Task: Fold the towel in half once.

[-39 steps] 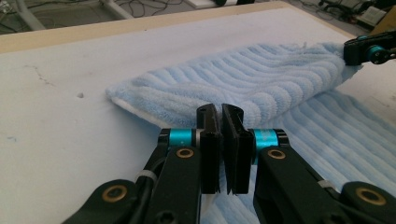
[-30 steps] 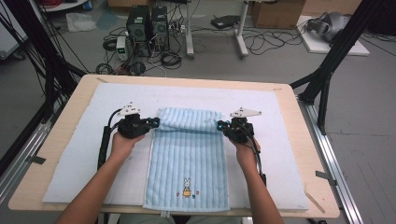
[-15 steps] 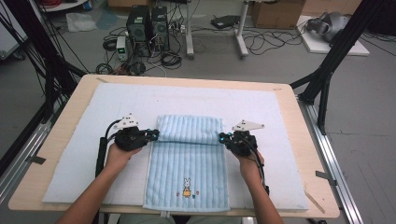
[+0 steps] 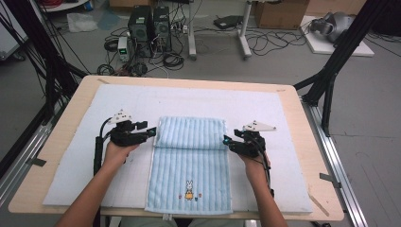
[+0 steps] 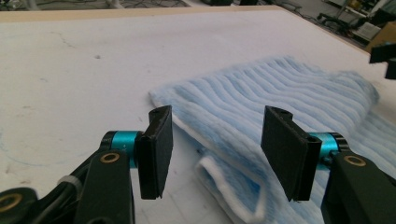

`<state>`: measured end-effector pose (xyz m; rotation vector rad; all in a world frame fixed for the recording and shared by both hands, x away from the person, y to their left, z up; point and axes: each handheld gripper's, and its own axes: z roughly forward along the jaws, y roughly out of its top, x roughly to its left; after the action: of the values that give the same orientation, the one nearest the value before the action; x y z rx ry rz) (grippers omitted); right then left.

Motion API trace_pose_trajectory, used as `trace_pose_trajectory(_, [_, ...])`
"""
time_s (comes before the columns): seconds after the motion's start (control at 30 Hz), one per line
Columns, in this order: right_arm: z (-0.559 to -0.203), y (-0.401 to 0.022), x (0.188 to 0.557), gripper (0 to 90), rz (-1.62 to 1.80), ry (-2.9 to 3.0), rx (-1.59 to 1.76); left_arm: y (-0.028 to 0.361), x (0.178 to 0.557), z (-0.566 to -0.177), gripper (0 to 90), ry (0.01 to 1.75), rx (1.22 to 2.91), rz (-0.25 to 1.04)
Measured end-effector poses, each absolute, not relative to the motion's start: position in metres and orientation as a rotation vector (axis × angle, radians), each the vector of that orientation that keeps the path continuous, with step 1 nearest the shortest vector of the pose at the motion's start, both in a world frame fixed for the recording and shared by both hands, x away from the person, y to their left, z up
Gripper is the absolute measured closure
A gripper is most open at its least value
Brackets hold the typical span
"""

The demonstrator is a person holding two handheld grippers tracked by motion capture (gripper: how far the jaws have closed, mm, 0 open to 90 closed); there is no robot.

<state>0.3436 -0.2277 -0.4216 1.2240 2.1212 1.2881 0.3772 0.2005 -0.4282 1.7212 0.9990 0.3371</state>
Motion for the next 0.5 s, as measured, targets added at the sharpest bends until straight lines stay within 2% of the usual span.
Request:
trace_pose_trajectory(0.23, [-0.421, -0.23, 0.344, 40.4, 1.298, 2.113, 1.229, 0.197, 0.406, -0.431, 42.8, 1.084, 1.722, 0.3])
trace_pose_trajectory(0.5, [-0.422, -0.231, 0.345, 39.0, 1.304, 2.125, 1.236, 0.171, 0.432, -0.44, 42.0, 1.145, 1.81, 0.282])
